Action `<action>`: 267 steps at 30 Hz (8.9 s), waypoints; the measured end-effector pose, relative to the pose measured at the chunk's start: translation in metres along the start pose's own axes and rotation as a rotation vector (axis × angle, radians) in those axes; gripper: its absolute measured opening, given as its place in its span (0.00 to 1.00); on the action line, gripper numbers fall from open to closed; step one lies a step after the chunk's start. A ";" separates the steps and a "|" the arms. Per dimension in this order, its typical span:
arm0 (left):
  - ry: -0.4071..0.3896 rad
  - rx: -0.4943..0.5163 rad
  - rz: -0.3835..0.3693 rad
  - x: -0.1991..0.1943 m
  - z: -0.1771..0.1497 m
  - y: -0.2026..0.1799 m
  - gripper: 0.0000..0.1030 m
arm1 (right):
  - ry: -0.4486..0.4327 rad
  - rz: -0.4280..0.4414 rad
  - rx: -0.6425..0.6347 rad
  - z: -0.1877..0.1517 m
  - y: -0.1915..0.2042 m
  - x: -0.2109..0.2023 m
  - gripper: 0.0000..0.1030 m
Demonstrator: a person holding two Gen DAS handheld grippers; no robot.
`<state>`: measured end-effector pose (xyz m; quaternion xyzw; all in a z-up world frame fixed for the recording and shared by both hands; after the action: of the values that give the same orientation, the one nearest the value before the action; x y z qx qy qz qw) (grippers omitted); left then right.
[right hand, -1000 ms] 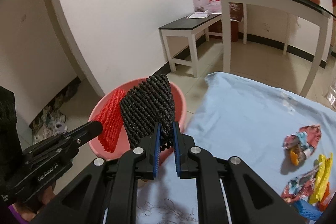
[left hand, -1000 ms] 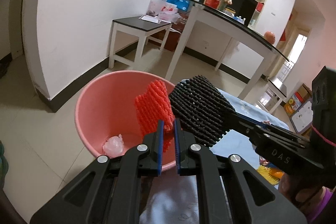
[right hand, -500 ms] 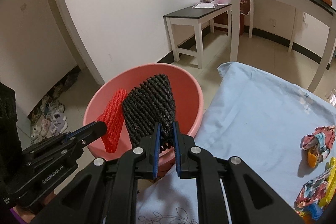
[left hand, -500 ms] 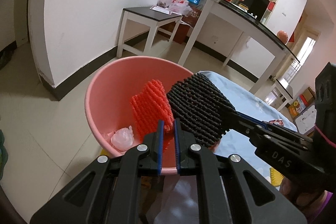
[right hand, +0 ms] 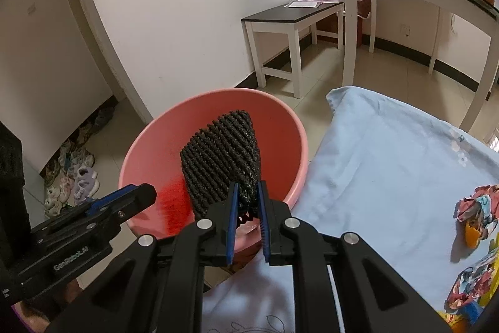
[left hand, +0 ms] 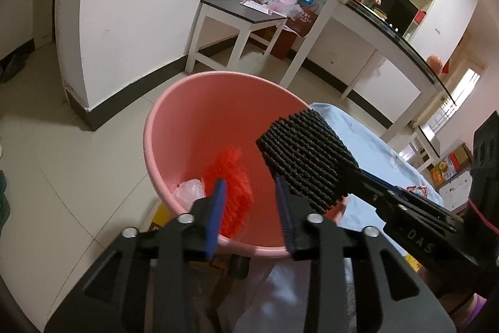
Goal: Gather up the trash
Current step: 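Open both grippers to drop the red and black nets into the bucket, then move both grippers back to the remaining trash on the table, then grasp the blue foam net with the left gripper while the right closes on the clear bag, then carry the blue net and clear bag over the pink bucket with both grippers, then open both grippers over the pink bucket to drop the net and bag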
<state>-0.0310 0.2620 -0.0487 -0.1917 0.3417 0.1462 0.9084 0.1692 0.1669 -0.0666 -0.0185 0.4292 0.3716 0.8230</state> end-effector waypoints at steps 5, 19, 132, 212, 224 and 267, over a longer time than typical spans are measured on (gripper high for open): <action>-0.008 0.000 -0.004 -0.004 0.000 0.000 0.36 | 0.002 0.009 0.007 -0.001 -0.001 0.000 0.19; -0.012 0.028 -0.011 -0.011 0.000 -0.012 0.36 | -0.006 0.019 0.038 -0.002 -0.008 -0.010 0.31; 0.048 1.196 -0.465 0.048 -0.120 -0.379 0.03 | -0.194 -0.324 0.617 -0.130 -0.327 -0.226 0.49; 0.177 0.392 -0.383 0.014 -0.052 -0.285 0.06 | -0.121 -0.152 0.369 -0.102 -0.251 -0.207 0.26; 0.005 0.350 -0.242 -0.024 -0.013 -0.216 0.06 | -0.130 -0.097 0.249 -0.063 -0.191 -0.180 0.26; -0.071 0.095 0.148 -0.016 0.018 -0.006 0.06 | 0.048 0.040 -0.100 -0.005 0.019 0.002 0.27</action>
<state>-0.0301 0.2624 -0.0240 -0.1173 0.3291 0.2033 0.9147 0.1545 0.1801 -0.0663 -0.0597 0.4301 0.4084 0.8029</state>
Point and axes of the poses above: each gripper's, at about its wrist camera, not at the fingertips, and x roughly the way its jaws point, y to its left, z to its top, the point moved 3 cm from there along x, roughly the way its jaws point, and after that the axes turned 10 degrees about x, right-handed, at the moved point
